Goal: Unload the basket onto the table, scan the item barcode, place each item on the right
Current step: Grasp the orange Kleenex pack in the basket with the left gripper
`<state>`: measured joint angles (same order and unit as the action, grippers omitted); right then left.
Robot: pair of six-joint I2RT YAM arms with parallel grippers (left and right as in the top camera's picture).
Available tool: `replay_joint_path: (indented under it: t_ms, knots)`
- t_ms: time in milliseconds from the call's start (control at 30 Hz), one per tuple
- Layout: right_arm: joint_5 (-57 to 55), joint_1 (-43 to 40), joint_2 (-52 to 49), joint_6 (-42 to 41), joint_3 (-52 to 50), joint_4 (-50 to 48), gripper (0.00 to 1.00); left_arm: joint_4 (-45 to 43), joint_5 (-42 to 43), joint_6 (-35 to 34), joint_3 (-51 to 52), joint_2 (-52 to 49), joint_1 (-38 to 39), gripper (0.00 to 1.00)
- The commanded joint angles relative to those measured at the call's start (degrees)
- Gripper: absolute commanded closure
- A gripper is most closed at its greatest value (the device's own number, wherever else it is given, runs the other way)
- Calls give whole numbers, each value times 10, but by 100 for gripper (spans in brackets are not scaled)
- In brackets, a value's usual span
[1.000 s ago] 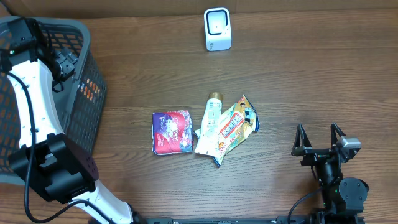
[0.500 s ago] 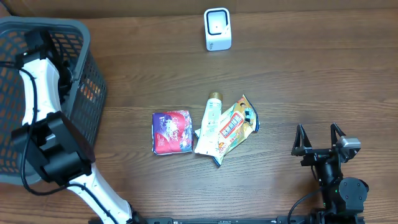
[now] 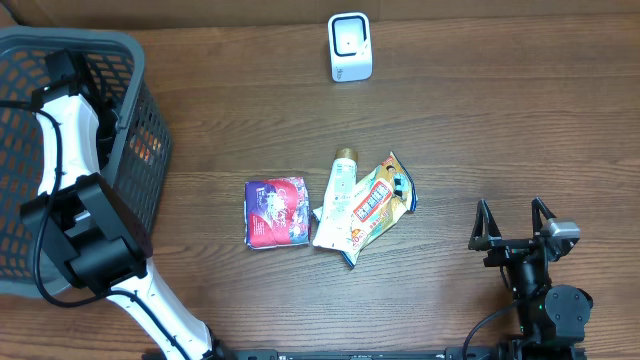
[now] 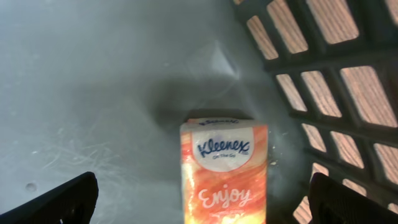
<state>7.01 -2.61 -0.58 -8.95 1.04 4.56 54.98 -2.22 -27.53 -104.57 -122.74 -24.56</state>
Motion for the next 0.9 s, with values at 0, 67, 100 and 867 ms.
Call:
replay_joint_path:
  t_ms: [0,67,100,867]
  knots:
    - [-5,-1,4,4,-6,-2,0,-3,23,-11,2,-21,-8,1]
    - [-5,-1,4,4,-6,-2,0,-4,28,-13,2,-24,-9,0]
    - [-5,-1,4,4,-6,-2,0,-5,30,-13,2,-25,-9,0]
    - [-5,-1,4,4,-6,-2,0,-21,34,-14,3,-53,-9,0]
